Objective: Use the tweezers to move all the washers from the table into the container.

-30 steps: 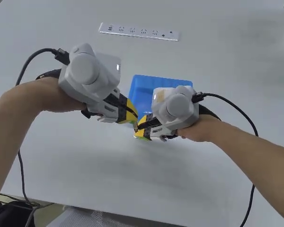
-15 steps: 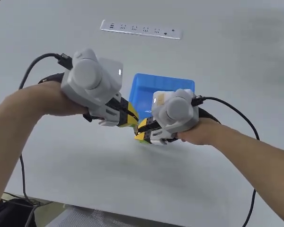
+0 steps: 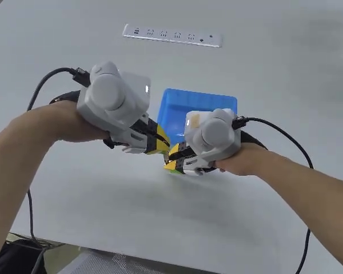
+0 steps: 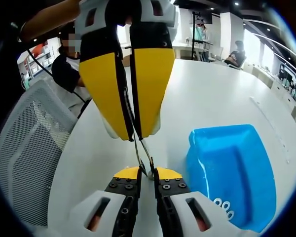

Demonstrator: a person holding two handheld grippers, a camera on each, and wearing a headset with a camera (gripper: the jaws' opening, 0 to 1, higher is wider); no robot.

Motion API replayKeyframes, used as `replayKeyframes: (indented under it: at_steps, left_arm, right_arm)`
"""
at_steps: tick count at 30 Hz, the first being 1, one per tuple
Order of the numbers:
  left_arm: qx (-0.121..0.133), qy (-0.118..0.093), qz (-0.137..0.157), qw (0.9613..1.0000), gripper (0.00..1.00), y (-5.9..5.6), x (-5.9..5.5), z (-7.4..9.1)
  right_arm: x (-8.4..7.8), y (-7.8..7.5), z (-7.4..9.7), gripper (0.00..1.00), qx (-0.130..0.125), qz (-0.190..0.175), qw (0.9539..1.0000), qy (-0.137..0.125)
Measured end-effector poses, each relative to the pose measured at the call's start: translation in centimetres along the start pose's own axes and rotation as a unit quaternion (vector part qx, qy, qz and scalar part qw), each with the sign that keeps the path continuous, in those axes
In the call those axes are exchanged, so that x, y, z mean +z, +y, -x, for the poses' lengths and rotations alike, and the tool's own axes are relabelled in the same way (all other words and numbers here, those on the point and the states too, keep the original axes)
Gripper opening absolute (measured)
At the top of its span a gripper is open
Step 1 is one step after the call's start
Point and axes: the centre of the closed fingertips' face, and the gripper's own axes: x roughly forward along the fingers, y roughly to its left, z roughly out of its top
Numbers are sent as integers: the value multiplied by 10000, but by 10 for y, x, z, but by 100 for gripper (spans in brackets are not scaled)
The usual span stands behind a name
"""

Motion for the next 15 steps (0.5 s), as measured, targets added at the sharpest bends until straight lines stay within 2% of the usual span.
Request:
replayKeyframes:
  at_steps: [15]
  left_arm:
    - [-7, 3, 42, 10000, 5, 2, 0, 1]
  right_arm:
    - [0, 0, 0, 11, -69, -21, 10000, 3]
